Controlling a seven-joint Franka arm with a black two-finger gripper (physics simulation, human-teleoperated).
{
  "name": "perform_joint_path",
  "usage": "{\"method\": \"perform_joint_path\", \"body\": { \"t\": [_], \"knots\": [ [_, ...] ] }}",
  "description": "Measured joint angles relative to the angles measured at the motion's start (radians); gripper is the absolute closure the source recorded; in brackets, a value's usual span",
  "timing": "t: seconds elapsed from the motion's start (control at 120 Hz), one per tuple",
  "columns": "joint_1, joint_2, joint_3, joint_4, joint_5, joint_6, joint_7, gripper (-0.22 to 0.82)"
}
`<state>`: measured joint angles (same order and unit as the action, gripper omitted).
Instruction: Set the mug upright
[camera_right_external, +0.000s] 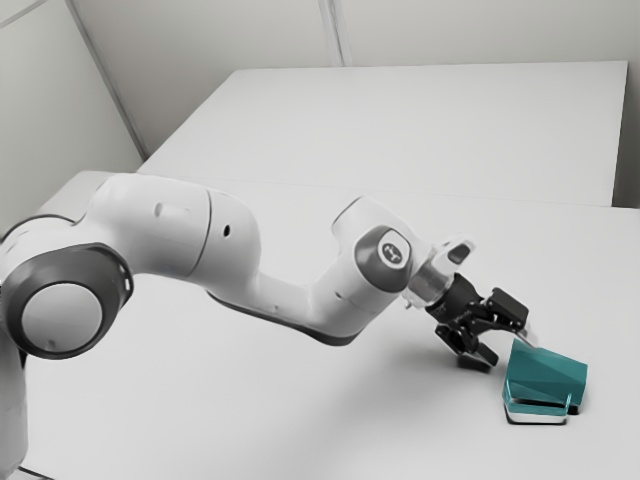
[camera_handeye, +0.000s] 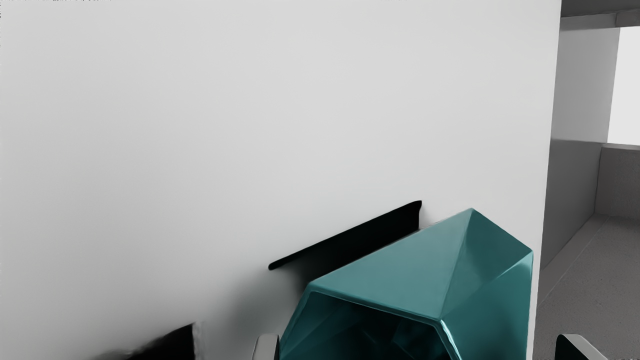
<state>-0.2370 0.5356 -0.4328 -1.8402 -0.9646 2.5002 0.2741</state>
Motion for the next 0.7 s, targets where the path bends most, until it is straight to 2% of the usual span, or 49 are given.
{"method": "perform_joint_path", "body": {
  "t": [0.433,0.567,0.7],
  "knots": [
    [0.006,0.071,-0.053,0.051,-0.079,0.014,0.114,0.01],
    [0.037,0.084,-0.083,0.05,-0.119,0.01,0.153,0.09],
    [0.043,0.087,-0.091,0.05,-0.14,0.008,0.19,0.29]
  ]
}}
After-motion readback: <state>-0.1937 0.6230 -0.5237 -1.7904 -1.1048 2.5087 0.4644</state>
